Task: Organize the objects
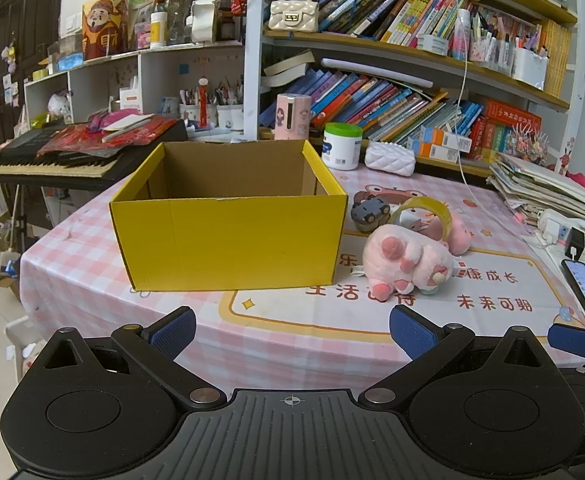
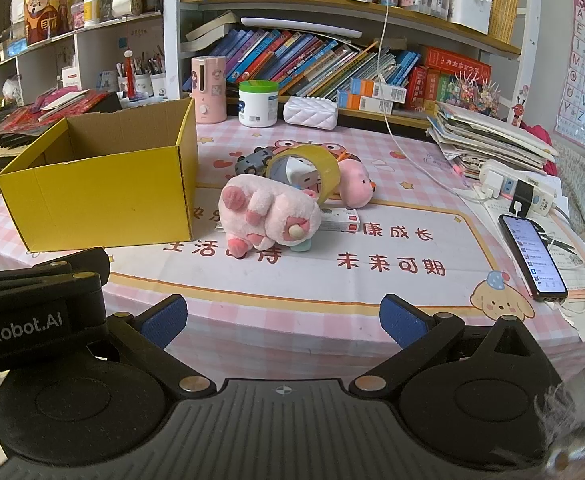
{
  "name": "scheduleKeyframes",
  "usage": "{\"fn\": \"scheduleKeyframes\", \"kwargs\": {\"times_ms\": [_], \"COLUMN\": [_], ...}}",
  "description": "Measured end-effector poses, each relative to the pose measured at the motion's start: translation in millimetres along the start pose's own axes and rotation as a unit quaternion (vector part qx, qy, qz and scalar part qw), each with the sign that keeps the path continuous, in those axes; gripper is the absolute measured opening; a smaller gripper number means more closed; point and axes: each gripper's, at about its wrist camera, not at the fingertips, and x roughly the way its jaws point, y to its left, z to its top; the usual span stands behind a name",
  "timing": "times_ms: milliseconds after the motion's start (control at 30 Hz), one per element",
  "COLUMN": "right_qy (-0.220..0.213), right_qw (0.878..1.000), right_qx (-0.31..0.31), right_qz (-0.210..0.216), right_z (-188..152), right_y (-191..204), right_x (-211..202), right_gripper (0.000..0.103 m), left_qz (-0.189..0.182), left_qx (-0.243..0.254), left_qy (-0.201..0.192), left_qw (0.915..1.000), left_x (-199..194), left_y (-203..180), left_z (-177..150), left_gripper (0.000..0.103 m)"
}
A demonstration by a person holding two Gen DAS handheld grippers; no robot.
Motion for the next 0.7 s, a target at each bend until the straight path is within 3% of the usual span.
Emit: {"fn": "scheduleKeyframes", "kwargs": {"times_ms": [700], "right_qy": [0.003], "right_qw": [1.000], "right_qx": [-0.009], "right_qz": [0.009], "right_z": [19.7], "right_y": [0.8], "right_x": [27.7], "right_gripper": [0.103], "left_qz": [0.008], "left_qx": [-0.010], "left_qy": [0.000], "left_qw": [0.9999], "left_x": [26.1], "left_y": [0.7], "left_z": [11.4], "left_gripper": [0.103]}}
